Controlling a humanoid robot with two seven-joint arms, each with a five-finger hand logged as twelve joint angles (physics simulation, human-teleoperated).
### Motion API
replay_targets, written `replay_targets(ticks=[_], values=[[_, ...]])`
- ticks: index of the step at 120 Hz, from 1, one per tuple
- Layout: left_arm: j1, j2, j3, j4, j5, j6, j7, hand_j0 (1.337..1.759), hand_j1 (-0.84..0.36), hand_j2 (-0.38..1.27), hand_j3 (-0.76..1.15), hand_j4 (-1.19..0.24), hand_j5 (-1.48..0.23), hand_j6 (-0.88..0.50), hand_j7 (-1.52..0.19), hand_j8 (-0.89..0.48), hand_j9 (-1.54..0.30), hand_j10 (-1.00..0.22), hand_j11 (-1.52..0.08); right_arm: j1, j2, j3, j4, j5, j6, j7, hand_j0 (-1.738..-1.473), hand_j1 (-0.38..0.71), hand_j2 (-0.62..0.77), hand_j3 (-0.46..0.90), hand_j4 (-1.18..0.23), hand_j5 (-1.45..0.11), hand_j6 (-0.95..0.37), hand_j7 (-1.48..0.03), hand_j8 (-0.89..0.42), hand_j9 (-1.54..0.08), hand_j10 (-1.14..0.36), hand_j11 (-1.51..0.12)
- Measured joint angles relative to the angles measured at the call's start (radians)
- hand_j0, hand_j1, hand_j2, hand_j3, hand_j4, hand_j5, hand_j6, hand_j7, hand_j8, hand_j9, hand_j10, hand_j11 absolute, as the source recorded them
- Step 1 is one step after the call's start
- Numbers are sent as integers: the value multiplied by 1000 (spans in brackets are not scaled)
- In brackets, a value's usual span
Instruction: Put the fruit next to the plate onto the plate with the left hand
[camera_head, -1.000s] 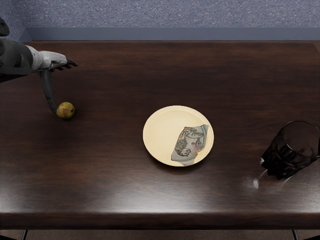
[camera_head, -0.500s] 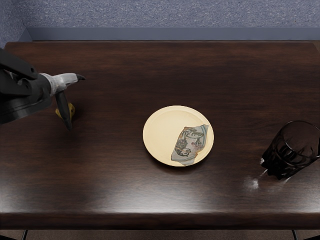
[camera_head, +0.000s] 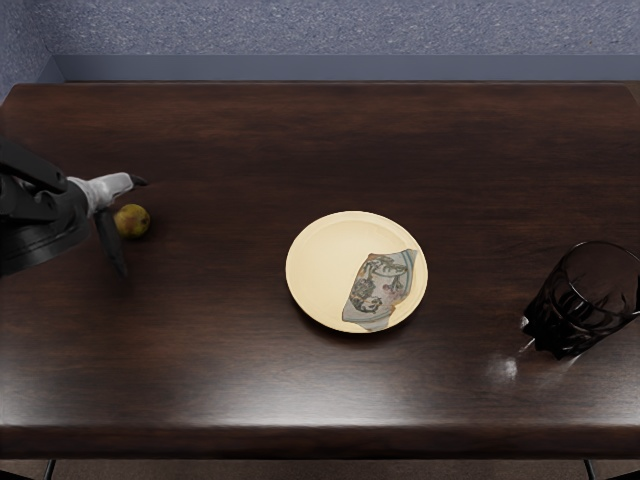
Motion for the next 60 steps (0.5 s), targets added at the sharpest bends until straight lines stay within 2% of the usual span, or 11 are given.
replay_targets(ticks=[8, 19, 60], values=[[17, 15, -14, 55, 21, 1, 0, 1658, 278, 12, 0, -60, -77, -60, -77, -60, -77, -60, -77, 0, 0, 0, 0, 0, 0, 0, -1658, -349, 0, 0, 0, 0, 0, 0, 0, 0, 0, 0], [27, 16, -33, 91, 82, 2, 0, 1658, 275, 13, 0, -62, -80, -62, -80, -62, -80, -62, -80, 0, 0, 0, 0, 0, 0, 0, -1658, -349, 0, 0, 0, 0, 0, 0, 0, 0, 0, 0], [93, 21, -57, 120, 184, 3, -1, 1658, 271, 13, 0, -65, -84, -65, -84, -65, -84, -65, -84, 0, 0, 0, 0, 0, 0, 0, -1658, -349, 0, 0, 0, 0, 0, 0, 0, 0, 0, 0]])
